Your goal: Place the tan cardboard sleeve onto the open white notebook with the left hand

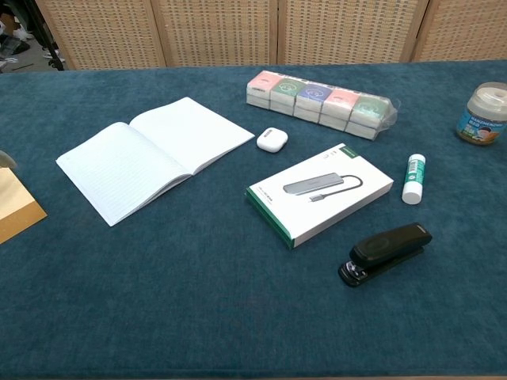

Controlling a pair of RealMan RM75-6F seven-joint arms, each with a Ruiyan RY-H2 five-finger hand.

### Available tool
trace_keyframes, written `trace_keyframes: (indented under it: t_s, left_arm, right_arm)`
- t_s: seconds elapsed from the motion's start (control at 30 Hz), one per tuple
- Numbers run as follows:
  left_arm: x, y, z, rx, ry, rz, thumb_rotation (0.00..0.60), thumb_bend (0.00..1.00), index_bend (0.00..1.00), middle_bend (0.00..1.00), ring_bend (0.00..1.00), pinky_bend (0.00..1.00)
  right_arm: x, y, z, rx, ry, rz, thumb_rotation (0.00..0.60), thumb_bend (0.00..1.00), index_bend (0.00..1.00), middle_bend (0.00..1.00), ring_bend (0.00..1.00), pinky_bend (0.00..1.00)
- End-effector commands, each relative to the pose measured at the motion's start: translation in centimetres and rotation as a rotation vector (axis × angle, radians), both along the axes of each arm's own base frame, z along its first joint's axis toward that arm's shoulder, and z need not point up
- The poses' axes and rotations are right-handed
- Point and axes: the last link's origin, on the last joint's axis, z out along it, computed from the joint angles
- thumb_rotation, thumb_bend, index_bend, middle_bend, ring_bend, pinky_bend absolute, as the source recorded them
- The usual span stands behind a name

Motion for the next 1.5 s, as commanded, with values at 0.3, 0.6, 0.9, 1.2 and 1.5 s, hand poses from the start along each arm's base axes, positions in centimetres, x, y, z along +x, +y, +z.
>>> trace_keyframes:
  t_s: [0.3,0.6,0.9,1.2,1.5]
  left_arm:
    - [0.0,-0.1,-0.1,-0.022,-0.014,0.033,0.600,0.17,0.19,0.27,0.14,0.17]
    - [0.2,0.2,0.0,-0.037,-0.022,0.048,0.600,0.19,0.29,0.35,0.21,0.23]
    - [0.4,2.0,0.0,-0.001,0.060,-0.048,0.600,0.19,0.29,0.35,0.21,0.23]
    - [0.6,2.3,-1.6,-0.009,0.078,-0.150,0.600,0.20,0.29,0.35,0.21,0.23]
    - [0.4,2.3,-2.5,-0.024,0.087,-0.186,0.600,0.20,0.26,0.35,0.21,0.23]
  right_arm:
    - [0.0,0.0,-0.1,-0.007,-0.006,0.010,0.600,0.26,0.45,0.17,0.00,0.00]
    - [0.0,-0.1,-0.2,-0.012,-0.010,0.016,0.600,0.26,0.45,0.17,0.00,0.00]
    - [-0.1,-0.1,-0.2,-0.021,-0.016,0.023,0.600,0.26,0.45,0.17,0.00,0.00]
    - [-0.1,-0.2,0.0,-0.047,-0.021,0.030,0.600,0.26,0.45,0.17,0.00,0.00]
    - [-0.2,-0.3,0.0,-0.062,-0.021,0.035,0.600,0.26,0.45,0.17,0.00,0.00]
